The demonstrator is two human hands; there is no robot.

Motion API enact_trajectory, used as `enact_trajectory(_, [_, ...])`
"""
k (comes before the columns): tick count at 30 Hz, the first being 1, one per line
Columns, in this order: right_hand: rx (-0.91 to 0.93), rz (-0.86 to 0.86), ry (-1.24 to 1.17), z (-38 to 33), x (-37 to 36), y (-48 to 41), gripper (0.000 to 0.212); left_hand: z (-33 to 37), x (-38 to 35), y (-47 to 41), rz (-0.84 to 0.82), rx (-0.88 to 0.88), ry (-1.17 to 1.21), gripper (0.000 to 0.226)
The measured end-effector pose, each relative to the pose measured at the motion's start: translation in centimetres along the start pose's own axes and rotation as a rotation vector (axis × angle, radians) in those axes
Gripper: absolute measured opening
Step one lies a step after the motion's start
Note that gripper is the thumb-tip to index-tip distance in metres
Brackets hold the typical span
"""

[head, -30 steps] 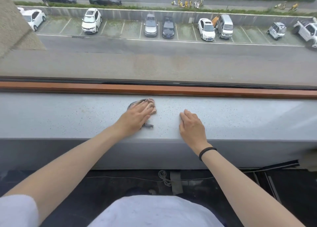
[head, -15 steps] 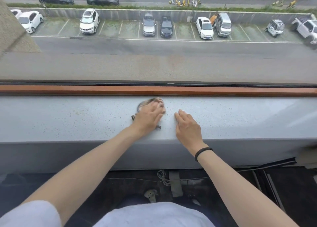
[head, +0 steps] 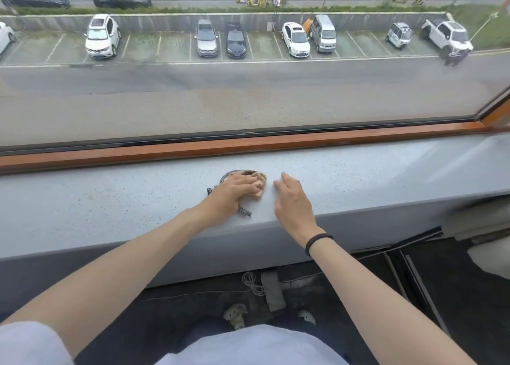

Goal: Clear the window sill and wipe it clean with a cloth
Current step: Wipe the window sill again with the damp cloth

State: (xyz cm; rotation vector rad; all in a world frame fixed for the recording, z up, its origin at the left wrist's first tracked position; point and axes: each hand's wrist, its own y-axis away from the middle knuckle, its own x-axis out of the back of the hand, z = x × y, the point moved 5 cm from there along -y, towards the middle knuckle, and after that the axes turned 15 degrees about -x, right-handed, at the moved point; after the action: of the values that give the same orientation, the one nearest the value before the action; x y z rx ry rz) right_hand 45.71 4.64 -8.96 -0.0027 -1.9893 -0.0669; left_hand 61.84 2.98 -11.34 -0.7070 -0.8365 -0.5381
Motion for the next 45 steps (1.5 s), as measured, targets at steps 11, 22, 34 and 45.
enact_trajectory(11, [-0.114, 0.117, 0.003, 2.8, 0.4, 2.0, 0.046, 3.9, -1.1, -1.7, 0.153, 0.238, -0.179, 0.041])
enact_trajectory(22, [0.079, 0.06, -0.003, -0.1, -1.5, 4.2, 0.043, 5.1, 1.7, 6.9, 0.307, 0.681, -0.374, 0.063])
enact_trajectory(34, [0.177, -0.017, 0.354, -0.6, -3.2, 3.8, 0.052, 6.6, 2.6, 12.2, 0.345, 0.891, -0.425, 0.066])
enact_trajectory(45, [0.169, -0.034, 0.43, -0.9, -2.5, 3.9, 0.041, 6.4, 5.7, 16.3, 0.247, 0.958, -0.518, 0.064])
